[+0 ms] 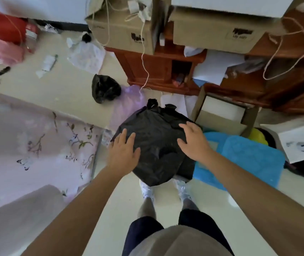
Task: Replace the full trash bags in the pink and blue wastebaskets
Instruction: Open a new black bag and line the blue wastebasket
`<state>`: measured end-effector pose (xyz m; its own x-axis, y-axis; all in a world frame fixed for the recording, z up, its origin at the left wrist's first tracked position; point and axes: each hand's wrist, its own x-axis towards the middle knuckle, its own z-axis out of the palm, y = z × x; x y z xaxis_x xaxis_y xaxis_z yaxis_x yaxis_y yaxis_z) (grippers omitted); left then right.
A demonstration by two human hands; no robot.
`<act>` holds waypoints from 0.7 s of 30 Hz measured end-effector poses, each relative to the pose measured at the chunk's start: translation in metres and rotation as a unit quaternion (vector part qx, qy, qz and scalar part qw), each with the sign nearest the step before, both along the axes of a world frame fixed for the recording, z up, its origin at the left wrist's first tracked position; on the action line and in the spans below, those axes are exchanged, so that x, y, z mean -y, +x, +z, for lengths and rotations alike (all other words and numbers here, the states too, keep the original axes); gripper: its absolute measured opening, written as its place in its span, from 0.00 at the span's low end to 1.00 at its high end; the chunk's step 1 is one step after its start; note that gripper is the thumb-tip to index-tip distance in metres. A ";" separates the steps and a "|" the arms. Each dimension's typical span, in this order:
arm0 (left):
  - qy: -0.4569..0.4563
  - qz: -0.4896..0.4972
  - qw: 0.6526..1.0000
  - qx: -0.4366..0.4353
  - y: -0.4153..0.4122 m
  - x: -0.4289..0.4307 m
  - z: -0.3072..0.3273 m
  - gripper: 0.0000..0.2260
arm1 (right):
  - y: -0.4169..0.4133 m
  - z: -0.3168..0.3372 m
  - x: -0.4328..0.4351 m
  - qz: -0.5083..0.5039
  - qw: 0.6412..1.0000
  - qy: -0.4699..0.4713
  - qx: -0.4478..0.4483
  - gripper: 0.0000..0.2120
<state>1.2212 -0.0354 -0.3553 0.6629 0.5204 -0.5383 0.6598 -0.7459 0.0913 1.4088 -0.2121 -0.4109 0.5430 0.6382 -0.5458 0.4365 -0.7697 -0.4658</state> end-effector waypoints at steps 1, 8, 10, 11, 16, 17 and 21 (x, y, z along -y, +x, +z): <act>-0.006 -0.008 1.000 0.010 0.009 -0.011 -0.026 0.27 | -0.002 -0.019 -0.005 -0.018 0.999 0.026 0.031 0.28; -0.057 -0.005 0.991 0.117 0.036 -0.038 -0.209 0.24 | -0.044 -0.155 -0.028 -0.163 0.983 -0.027 0.080 0.34; -0.055 -0.007 0.992 0.116 0.031 -0.035 -0.237 0.27 | -0.064 -0.173 -0.026 -0.150 0.984 -0.029 0.095 0.33; -0.049 -0.013 0.992 0.111 0.026 -0.034 -0.242 0.26 | -0.075 -0.177 -0.025 -0.134 0.986 -0.027 0.094 0.32; -0.034 -0.046 0.987 0.152 -0.013 -0.040 -0.206 0.11 | -0.105 -0.141 -0.024 -0.124 0.991 -0.016 0.053 0.15; -0.045 -0.036 0.984 0.171 -0.020 -0.042 -0.190 0.08 | -0.103 -0.128 -0.025 -0.134 0.989 -0.008 0.064 0.12; -0.047 -0.042 0.967 0.248 -0.023 -0.059 -0.109 0.08 | -0.079 -0.059 -0.039 -0.151 0.978 0.064 0.131 0.18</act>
